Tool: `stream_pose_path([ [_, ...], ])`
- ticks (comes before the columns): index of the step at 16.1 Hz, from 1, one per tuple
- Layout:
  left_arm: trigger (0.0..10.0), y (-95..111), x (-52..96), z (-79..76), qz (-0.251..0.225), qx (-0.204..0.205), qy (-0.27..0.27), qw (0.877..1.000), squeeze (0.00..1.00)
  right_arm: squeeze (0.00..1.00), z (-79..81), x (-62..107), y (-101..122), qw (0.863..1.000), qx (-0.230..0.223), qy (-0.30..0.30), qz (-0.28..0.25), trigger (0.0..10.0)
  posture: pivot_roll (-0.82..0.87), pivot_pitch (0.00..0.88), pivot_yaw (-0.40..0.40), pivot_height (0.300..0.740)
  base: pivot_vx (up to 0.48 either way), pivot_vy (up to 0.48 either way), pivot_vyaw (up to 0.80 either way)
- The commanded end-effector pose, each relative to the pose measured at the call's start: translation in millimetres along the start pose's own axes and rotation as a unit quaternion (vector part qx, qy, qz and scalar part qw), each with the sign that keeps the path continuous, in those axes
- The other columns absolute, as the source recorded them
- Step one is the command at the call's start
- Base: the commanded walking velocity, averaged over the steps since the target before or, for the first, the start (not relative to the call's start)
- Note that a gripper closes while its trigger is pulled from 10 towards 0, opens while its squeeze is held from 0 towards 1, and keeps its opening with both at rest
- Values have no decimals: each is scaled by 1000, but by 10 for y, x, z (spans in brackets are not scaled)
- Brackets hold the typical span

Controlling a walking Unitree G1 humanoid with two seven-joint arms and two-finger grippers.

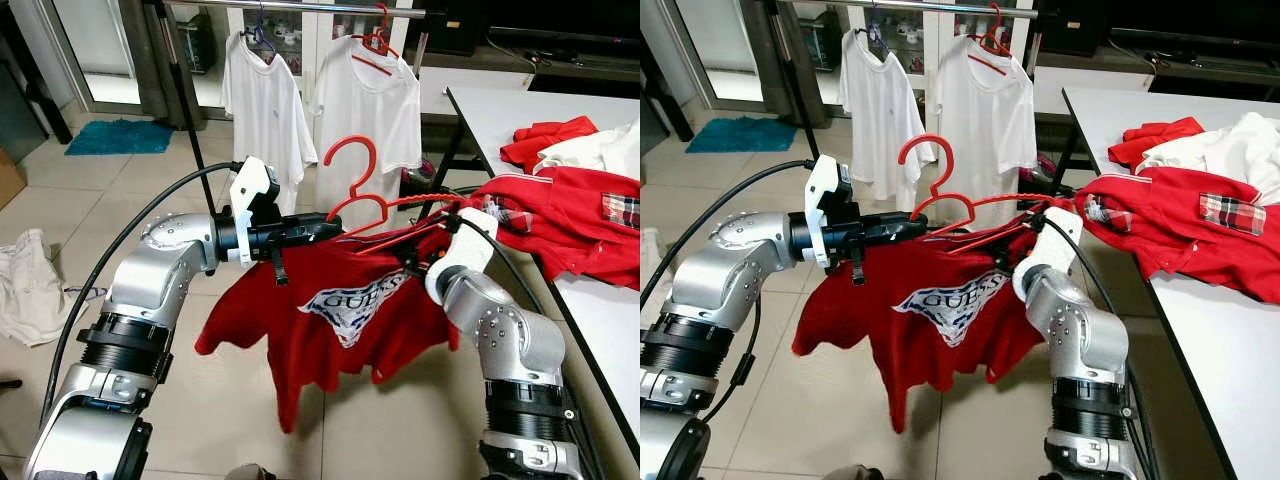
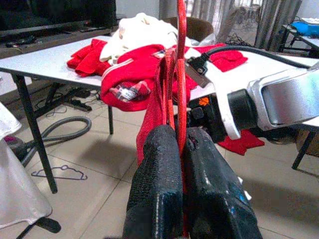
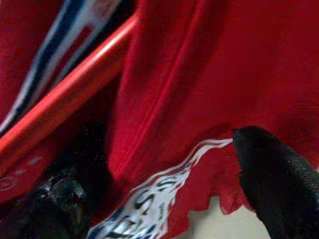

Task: Hang hanger

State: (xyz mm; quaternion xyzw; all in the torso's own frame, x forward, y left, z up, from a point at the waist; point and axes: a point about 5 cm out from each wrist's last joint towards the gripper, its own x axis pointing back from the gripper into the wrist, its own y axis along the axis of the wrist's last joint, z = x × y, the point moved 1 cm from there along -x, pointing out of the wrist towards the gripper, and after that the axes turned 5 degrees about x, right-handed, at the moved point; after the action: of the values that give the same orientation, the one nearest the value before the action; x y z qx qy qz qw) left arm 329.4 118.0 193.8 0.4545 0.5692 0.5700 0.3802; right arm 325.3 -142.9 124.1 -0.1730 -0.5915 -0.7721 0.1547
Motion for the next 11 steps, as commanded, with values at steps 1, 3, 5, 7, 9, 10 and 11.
stream_pose_path([
  [1, 0, 79, 10, -39, -5, -15, -10, 1000, 0, 0, -80, -25, 20, 1000, 4, -19, -6, 10000, 20, 10, 6, 740, 0, 0, 0],
  [3, 0, 76, 23, -46, -2, -15, -10, 1000, 0, 0, -204, -61, -1, 999, 8, -41, -10, 4235, 23, 5, 4, 740, 0, 0, 0],
  [5, 0, 74, 41, -41, 0, -15, -8, 1000, 0, 0, -254, -66, 2, 999, 5, -45, -14, 0, 25, 3, 3, 740, 0, 0, 0],
  [7, 0, 74, 50, -37, 1, -16, -7, 1000, 0, 0, -280, -76, -4, 999, 6, -47, -15, 0, 25, 0, 3, 740, 0, 0, 0],
  [9, 0, 68, 59, -32, 5, -19, -5, 1000, 0, 0, -299, -86, -10, 999, 12, -50, -18, 0, 26, 0, 4, 740, 0, 0, 0],
  [10, 0, 61, 67, -28, 9, -20, -3, 1000, 0, 0, -312, -90, -10, 998, 17, -52, -20, 0, 26, 0, 4, 740, 0, 0, 0],
  [11, 0, 40, 82, -19, 17, -23, 0, 1000, 0, 0, -335, -96, -16, 998, 24, -56, -22, 0, 25, 0, 4, 740, 0, 0, 0],
])
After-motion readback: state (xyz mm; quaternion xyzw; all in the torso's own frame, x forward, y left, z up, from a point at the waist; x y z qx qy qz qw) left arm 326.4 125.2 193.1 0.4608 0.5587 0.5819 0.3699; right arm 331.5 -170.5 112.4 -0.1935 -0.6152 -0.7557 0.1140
